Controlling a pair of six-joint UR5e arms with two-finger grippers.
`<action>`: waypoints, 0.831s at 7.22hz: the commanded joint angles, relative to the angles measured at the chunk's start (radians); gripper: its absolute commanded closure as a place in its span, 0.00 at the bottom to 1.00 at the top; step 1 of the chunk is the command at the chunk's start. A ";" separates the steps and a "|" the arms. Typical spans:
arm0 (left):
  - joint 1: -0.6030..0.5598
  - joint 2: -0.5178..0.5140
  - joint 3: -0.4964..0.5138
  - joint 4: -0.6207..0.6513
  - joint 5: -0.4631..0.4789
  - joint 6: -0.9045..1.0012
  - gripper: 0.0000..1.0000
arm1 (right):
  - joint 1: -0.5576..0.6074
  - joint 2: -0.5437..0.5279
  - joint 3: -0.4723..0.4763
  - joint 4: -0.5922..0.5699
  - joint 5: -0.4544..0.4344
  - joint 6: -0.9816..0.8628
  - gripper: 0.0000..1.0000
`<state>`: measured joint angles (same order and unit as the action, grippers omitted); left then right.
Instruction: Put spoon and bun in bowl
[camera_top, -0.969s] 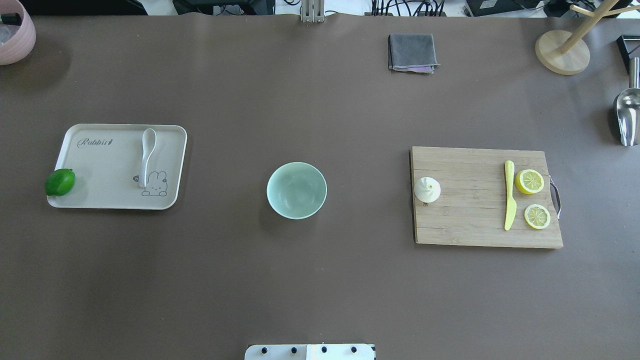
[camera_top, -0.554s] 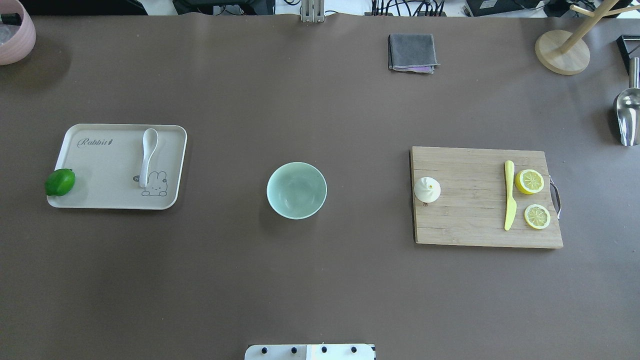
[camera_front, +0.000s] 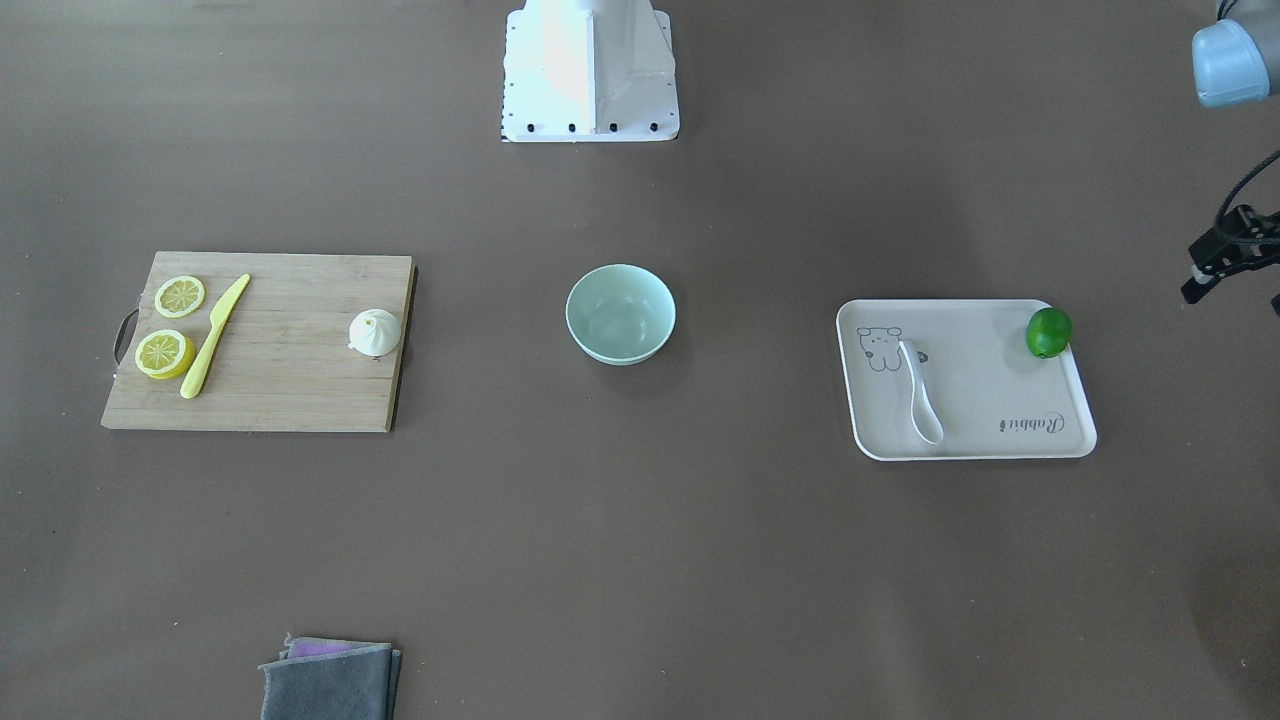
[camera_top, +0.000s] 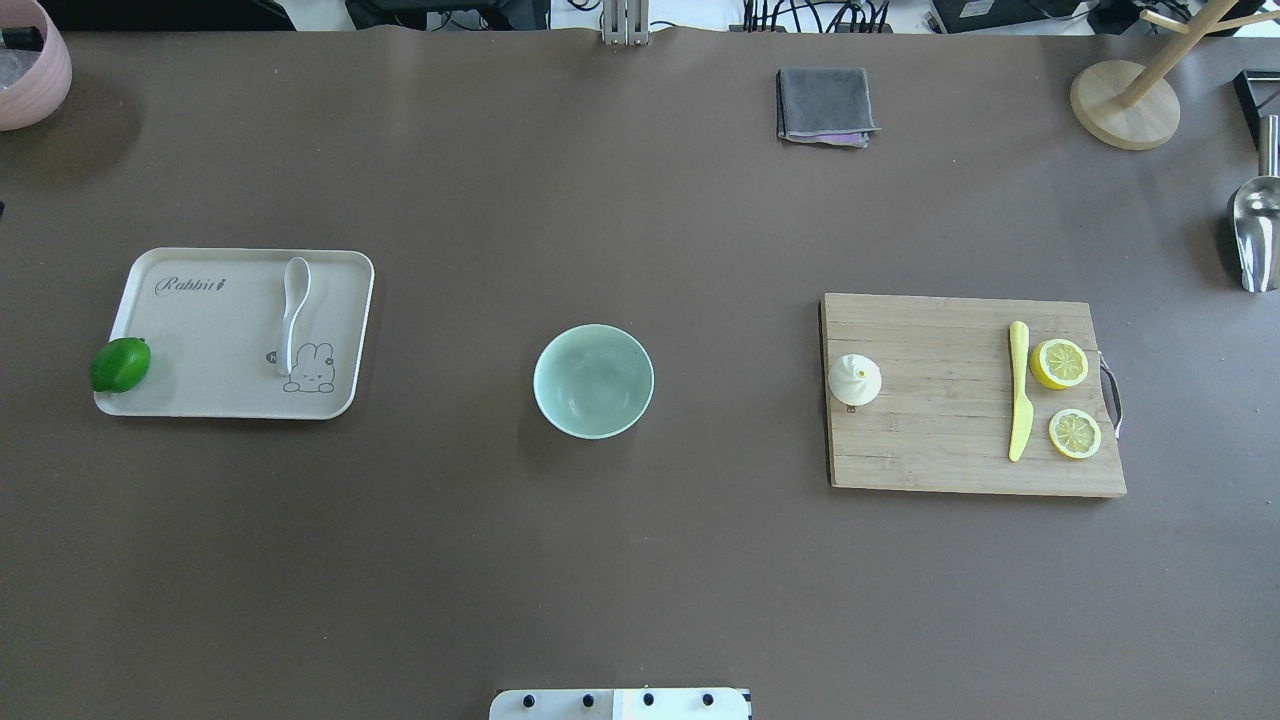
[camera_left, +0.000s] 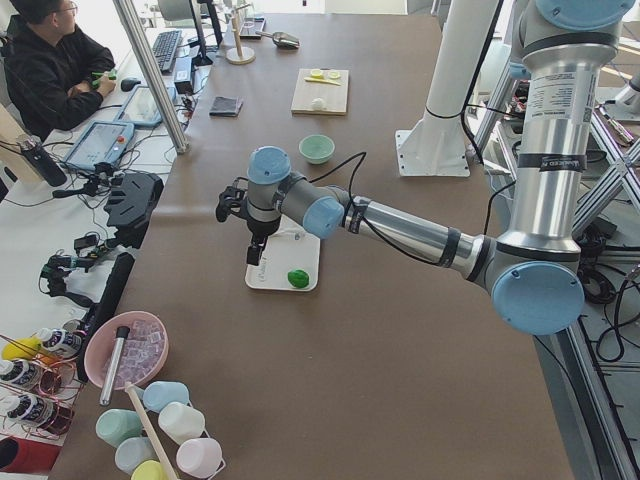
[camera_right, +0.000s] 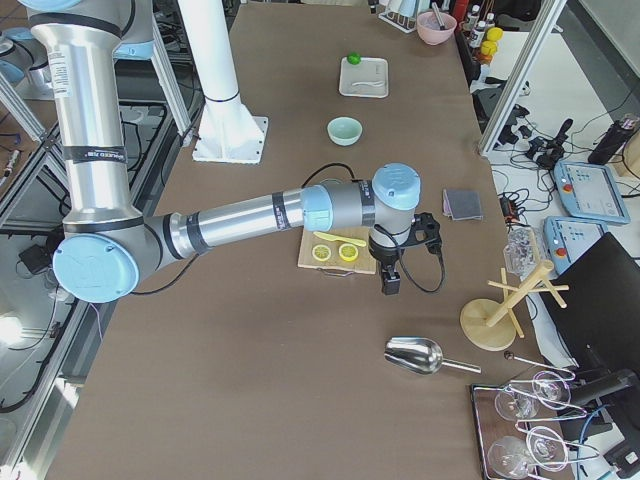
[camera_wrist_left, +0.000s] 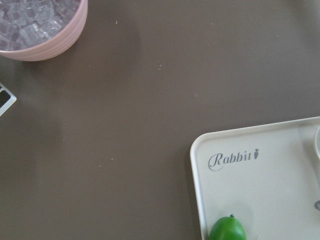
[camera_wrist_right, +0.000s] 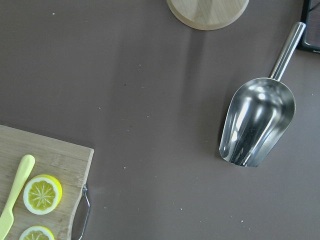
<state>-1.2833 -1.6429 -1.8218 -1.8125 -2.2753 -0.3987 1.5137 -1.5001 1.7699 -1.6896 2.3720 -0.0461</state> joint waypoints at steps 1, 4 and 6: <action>0.122 -0.049 -0.011 -0.005 0.089 -0.245 0.02 | -0.001 -0.011 -0.003 0.004 0.022 -0.001 0.00; 0.272 -0.104 -0.004 -0.028 0.186 -0.359 0.02 | -0.035 0.003 0.006 0.008 0.024 0.119 0.00; 0.382 -0.153 0.024 -0.030 0.257 -0.453 0.02 | -0.088 0.006 0.006 0.065 0.024 0.194 0.00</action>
<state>-0.9717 -1.7653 -1.8144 -1.8416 -2.0708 -0.7841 1.4592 -1.4978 1.7757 -1.6581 2.3962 0.0860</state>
